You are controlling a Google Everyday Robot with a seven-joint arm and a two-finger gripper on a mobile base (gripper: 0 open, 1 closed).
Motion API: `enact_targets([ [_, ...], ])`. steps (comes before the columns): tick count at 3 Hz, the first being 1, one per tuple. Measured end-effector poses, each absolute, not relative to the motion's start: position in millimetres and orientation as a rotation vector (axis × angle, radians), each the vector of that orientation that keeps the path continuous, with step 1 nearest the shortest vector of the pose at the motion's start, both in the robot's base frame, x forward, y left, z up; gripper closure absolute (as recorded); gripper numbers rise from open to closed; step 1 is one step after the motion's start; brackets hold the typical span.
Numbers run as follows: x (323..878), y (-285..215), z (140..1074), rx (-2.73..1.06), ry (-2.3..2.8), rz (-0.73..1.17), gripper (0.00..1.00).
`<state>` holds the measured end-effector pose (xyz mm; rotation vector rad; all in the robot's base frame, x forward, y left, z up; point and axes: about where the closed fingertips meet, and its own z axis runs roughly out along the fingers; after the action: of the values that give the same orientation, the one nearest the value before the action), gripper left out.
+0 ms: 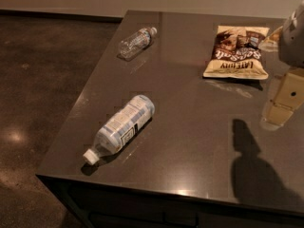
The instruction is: Place blue plastic bottle upright
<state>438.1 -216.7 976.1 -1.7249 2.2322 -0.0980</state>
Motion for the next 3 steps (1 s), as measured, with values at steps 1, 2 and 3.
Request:
enact_targets([
  [1, 438, -217, 976, -1.725, 2.232, -0.098, 0.0],
  [2, 440, -203, 976, -1.792, 2.174, -0.104, 0.0],
  [3, 447, -171, 974, -1.928, 2.05, -0.086, 0.0],
])
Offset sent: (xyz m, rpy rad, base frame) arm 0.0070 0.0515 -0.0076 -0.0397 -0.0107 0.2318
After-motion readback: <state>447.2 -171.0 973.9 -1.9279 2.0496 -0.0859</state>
